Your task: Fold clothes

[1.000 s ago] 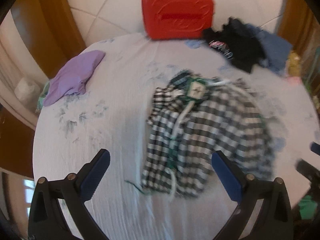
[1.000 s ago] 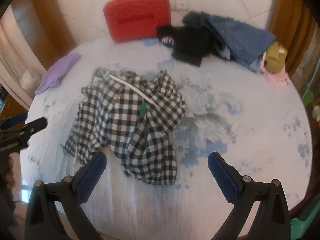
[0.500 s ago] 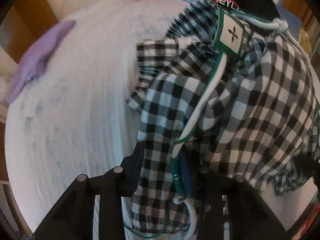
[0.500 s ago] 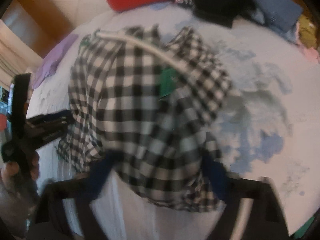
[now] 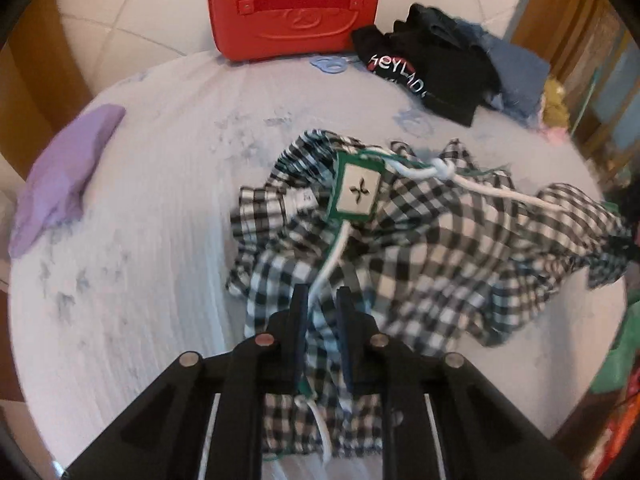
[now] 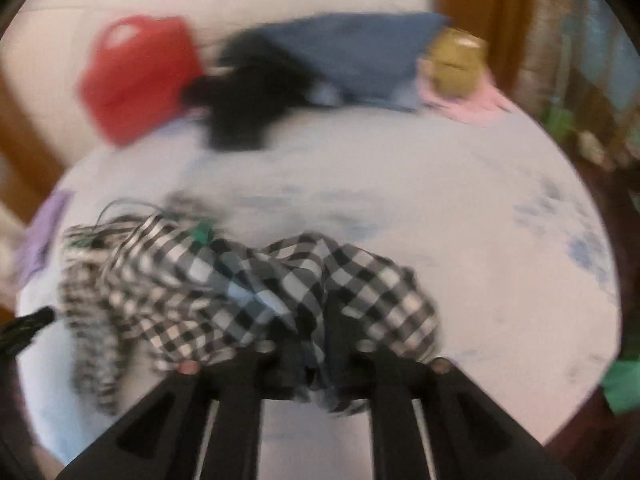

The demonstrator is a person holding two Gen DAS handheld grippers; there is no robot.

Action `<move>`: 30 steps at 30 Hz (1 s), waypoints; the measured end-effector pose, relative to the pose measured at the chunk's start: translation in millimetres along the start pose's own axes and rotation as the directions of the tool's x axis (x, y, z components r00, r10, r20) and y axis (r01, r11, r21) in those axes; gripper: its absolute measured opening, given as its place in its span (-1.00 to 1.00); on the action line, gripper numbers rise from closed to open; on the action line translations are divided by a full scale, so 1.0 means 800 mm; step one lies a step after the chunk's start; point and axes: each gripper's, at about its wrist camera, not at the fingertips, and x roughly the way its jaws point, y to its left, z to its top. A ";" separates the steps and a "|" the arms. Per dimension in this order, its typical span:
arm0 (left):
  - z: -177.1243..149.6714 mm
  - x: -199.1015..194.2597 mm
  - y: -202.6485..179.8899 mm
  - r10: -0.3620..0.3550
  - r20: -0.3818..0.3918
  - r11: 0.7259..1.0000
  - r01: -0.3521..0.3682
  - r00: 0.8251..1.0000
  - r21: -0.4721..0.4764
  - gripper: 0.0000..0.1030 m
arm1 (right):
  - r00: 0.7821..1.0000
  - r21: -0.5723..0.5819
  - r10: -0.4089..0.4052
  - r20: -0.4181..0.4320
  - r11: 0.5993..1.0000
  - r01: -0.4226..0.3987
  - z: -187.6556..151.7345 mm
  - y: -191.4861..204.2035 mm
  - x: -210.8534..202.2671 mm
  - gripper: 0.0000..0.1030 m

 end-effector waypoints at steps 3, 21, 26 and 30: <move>0.022 0.007 -0.004 0.023 0.017 1.000 -0.022 1.000 -0.013 0.29 | 0.999 -0.006 0.037 -0.015 0.999 -0.038 0.002 -0.021 0.002 -0.15; 0.079 0.128 -0.044 0.120 -0.050 0.988 -0.114 0.992 0.104 0.49 | 0.982 0.035 0.108 -0.157 0.994 -0.104 -0.037 -0.061 0.033 0.30; 0.076 0.136 -0.032 0.063 -0.056 0.997 -0.060 0.996 0.054 0.53 | 0.968 -0.003 0.157 -0.196 0.987 -0.161 -0.038 -0.040 0.054 0.30; 0.074 0.133 -0.032 0.060 -0.043 0.997 -0.058 0.997 0.058 0.54 | 0.975 -0.031 0.092 -0.201 0.994 -0.101 -0.033 -0.032 0.068 0.29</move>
